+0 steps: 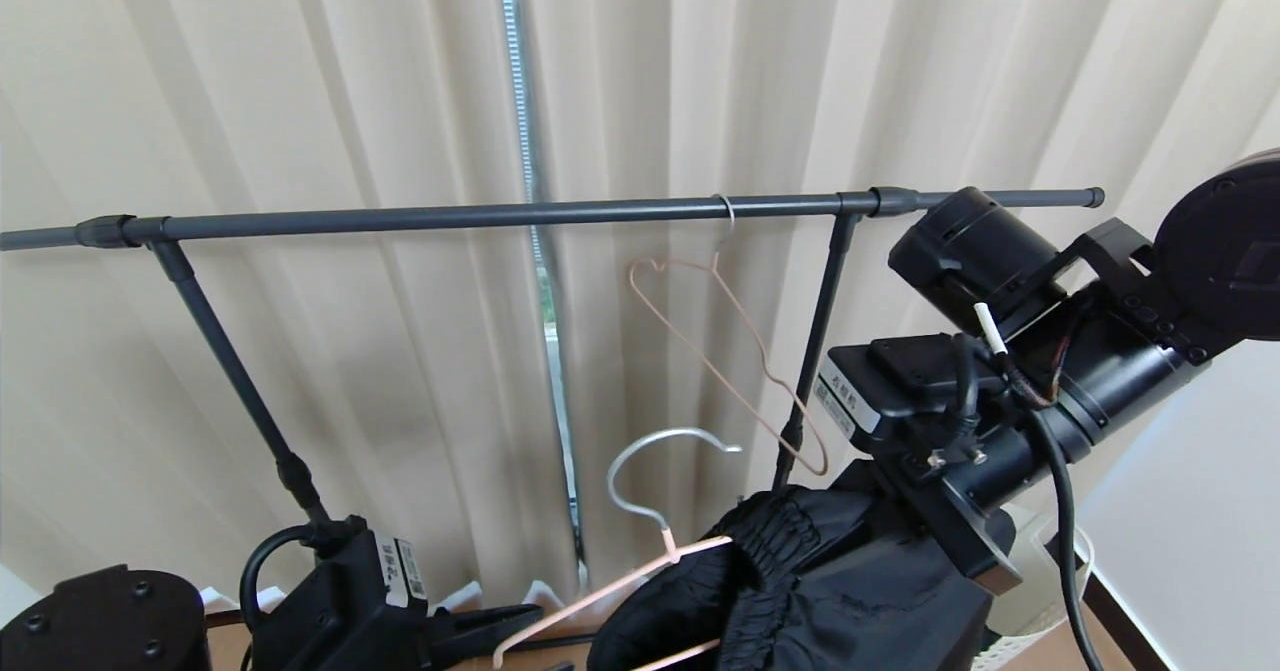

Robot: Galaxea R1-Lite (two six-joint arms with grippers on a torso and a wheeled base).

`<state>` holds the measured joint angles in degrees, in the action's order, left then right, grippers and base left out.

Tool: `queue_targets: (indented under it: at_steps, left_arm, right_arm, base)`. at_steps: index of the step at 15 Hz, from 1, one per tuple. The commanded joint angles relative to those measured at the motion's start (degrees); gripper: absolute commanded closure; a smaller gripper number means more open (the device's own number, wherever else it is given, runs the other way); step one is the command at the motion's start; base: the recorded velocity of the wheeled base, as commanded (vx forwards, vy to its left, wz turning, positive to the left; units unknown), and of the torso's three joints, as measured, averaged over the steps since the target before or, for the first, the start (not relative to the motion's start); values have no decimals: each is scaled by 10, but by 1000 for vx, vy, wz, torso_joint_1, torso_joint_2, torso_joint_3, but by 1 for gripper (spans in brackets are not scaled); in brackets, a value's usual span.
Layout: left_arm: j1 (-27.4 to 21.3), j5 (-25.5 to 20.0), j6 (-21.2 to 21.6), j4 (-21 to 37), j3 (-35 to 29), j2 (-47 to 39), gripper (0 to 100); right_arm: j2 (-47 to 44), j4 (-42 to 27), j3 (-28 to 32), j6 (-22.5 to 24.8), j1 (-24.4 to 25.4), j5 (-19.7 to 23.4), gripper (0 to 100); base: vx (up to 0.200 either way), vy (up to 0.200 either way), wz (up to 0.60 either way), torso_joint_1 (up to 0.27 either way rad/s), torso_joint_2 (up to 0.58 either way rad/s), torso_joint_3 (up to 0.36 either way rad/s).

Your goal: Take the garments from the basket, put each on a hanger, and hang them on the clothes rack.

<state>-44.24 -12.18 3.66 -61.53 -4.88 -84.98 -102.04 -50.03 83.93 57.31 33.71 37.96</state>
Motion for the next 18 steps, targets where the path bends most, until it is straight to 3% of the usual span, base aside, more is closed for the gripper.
queue_targets:
  at_steps: [1,4,6,9,10,11,14,15,18]
  left_arm:
    - [0,0,-2,0,2,2,0]
    - [44,-4,-14,0,-4,8,0]
    - [105,-37,-40,0,-18,3,0]
    - [163,-75,-78,1,-37,-1,0]
    - [165,-76,-94,1,-44,-18,0]
    - [163,-76,-95,1,-44,-33,0]
    - [144,-69,-96,1,-48,-69,0]
    - [135,-43,-99,1,-55,-85,0]
    - [99,41,-165,2,-94,-127,0]
  right_arm:
    - [6,1,3,-1,0,0,100]
    - [17,5,22,-7,0,-63,100]
    - [14,15,58,-10,0,-140,100]
    - [16,63,59,-29,15,-237,100]
    - [18,81,55,-43,20,-295,100]
    - [21,97,49,-50,26,-322,100]
    - [33,189,15,-76,29,-361,100]
    - [42,227,2,-92,36,-401,100]
    - [61,231,0,-140,58,-412,100]
  base:
    - [0,0,0,0,0,0]
    - [0,0,0,0,0,0]
    - [0,0,0,0,0,0]
    - [0,0,0,0,0,0]
    - [0,0,0,0,0,0]
    - [0,0,0,0,0,0]
    - [0,0,0,0,0,0]
    - [0,0,0,0,0,0]
    - [0,0,0,0,0,0]
